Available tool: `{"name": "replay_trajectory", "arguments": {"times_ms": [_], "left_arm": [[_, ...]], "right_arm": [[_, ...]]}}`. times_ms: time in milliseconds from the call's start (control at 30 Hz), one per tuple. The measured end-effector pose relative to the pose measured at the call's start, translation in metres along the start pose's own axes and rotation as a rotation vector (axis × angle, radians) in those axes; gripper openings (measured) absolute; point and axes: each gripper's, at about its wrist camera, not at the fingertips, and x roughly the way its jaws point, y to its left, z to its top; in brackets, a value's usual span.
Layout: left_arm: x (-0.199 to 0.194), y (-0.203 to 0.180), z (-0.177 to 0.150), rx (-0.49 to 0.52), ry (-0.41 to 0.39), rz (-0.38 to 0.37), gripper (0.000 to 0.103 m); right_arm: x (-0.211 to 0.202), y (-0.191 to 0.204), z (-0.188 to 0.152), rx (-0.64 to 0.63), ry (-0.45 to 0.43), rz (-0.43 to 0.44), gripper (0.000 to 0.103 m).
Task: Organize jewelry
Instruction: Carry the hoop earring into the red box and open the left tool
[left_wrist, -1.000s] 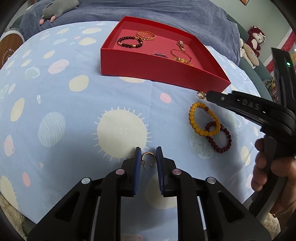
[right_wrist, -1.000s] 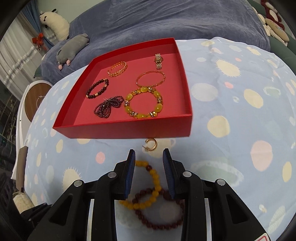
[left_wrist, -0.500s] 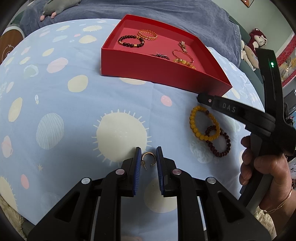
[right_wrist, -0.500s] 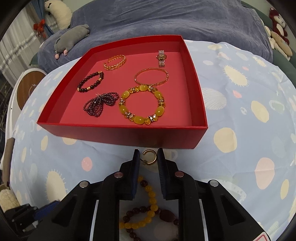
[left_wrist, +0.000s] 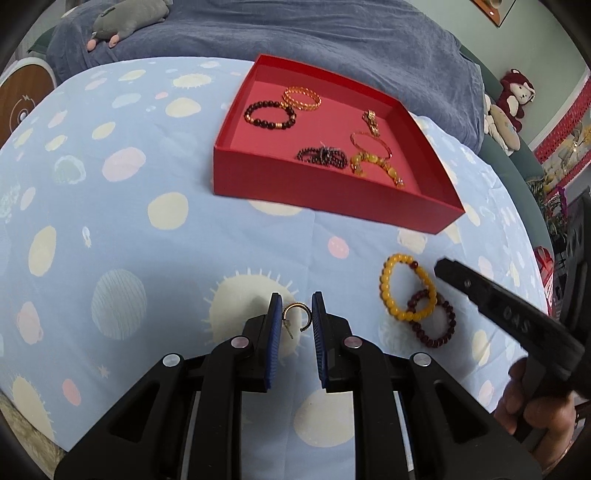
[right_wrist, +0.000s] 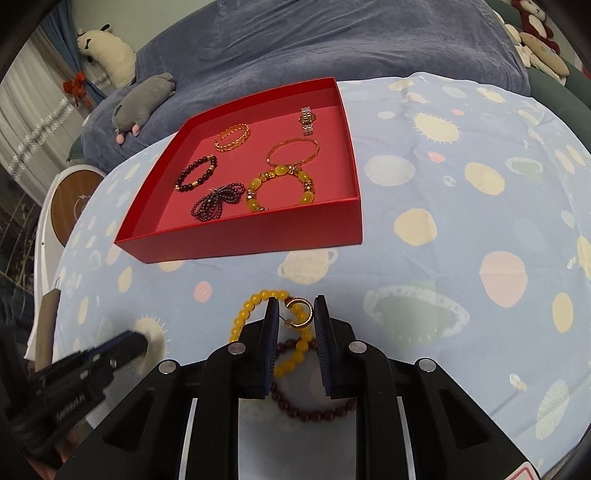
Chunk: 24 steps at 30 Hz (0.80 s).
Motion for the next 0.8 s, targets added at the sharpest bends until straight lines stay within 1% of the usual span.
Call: {"name": "replay_trajectory", "arguments": {"times_ms": [100, 200, 333, 433, 633, 800], "left_arm": [[-0.002, 0.000, 0.007, 0.004, -0.012, 0.002, 0.016], [-0.004, 0.000, 0.018, 0.005, -0.029, 0.001, 0.016], [-0.008, -0.003, 0.040, 0.009, -0.063, -0.001, 0.016], [-0.008, -0.006, 0.063, 0.011, -0.088, -0.008, 0.016], [0.005, -0.009, 0.110, 0.016, -0.119, 0.001, 0.016], [0.022, -0.008, 0.127, 0.010, -0.107, 0.010, 0.016]], "right_arm": [[-0.007, 0.002, -0.003, -0.001, -0.007, 0.009, 0.018], [-0.013, 0.003, 0.001, -0.002, -0.020, 0.021, 0.018], [-0.017, 0.008, 0.021, -0.011, -0.052, 0.040, 0.018], [-0.017, 0.013, 0.041, -0.023, -0.074, 0.052, 0.018], [-0.003, 0.025, 0.074, -0.070, -0.091, 0.042, 0.018], [0.014, 0.026, 0.087, -0.060, -0.073, 0.045, 0.018]]}}
